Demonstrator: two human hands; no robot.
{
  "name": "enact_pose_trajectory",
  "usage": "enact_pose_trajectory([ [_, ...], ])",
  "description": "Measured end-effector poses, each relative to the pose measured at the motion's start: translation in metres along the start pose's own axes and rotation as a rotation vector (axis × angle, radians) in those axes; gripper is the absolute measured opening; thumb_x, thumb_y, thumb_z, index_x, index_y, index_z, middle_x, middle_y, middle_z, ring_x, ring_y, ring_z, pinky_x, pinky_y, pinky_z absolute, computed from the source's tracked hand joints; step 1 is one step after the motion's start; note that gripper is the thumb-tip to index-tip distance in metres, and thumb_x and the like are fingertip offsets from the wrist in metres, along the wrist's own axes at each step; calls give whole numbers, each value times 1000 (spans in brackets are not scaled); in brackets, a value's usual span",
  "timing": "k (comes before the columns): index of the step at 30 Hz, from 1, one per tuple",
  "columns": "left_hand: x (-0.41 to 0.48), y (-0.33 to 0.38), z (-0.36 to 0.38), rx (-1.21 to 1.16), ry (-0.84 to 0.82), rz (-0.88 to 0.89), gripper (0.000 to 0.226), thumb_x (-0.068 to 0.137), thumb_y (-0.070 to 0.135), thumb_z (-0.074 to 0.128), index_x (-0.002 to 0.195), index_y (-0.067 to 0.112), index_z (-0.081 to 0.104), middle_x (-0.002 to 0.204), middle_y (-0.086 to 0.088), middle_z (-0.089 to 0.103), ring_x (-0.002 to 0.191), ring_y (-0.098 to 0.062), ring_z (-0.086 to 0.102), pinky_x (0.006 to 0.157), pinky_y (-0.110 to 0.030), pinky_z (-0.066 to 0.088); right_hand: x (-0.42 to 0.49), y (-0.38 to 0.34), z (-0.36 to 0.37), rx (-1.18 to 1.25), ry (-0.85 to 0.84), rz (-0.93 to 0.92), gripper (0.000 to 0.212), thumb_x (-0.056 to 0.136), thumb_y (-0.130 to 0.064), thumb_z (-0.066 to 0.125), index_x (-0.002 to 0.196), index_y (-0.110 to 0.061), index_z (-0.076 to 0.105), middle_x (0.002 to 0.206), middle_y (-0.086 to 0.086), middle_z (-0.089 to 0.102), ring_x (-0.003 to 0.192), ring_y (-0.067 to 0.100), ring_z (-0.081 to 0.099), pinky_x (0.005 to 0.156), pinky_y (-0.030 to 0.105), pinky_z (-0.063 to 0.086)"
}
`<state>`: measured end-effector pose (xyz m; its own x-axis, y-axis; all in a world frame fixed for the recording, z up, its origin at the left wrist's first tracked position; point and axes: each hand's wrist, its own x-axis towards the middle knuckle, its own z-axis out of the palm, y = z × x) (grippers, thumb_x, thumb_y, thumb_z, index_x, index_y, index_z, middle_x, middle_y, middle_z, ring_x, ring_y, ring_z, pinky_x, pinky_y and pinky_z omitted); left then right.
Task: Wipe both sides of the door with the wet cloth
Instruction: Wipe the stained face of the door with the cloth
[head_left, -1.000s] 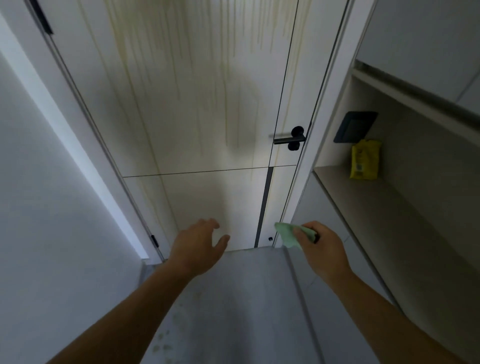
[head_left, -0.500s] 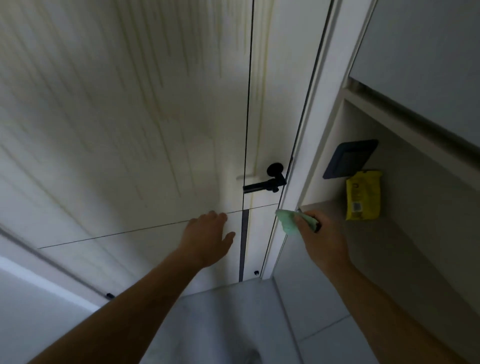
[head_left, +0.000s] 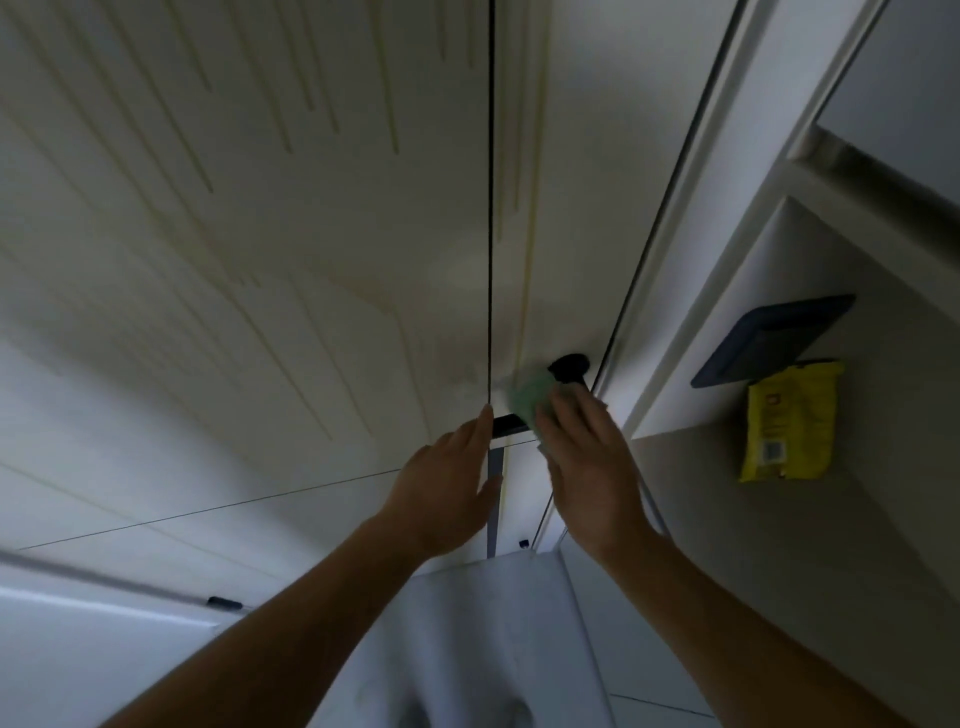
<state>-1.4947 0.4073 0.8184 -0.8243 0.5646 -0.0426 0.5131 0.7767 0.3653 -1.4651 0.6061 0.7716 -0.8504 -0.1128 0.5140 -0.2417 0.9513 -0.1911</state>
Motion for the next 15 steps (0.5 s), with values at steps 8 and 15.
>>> enact_pose_trajectory([
  [8,2,-17,7,-271,10,-36,73,105,24,48,164,16,4,155,-6,44,128,-21,56,104,-31,46,-7,9,-6,-56,-22,-59,65,81,12,70,142,-6,56,151,18,49,145,40,40,117,57,35],
  [15,20,-13,-1,-260,63,-2,52,108,32,43,157,19,32,146,-1,52,121,-17,60,99,-39,52,-7,-11,1,-16,-40,-14,43,99,-13,53,140,-3,57,151,19,48,146,38,39,118,58,34],
])
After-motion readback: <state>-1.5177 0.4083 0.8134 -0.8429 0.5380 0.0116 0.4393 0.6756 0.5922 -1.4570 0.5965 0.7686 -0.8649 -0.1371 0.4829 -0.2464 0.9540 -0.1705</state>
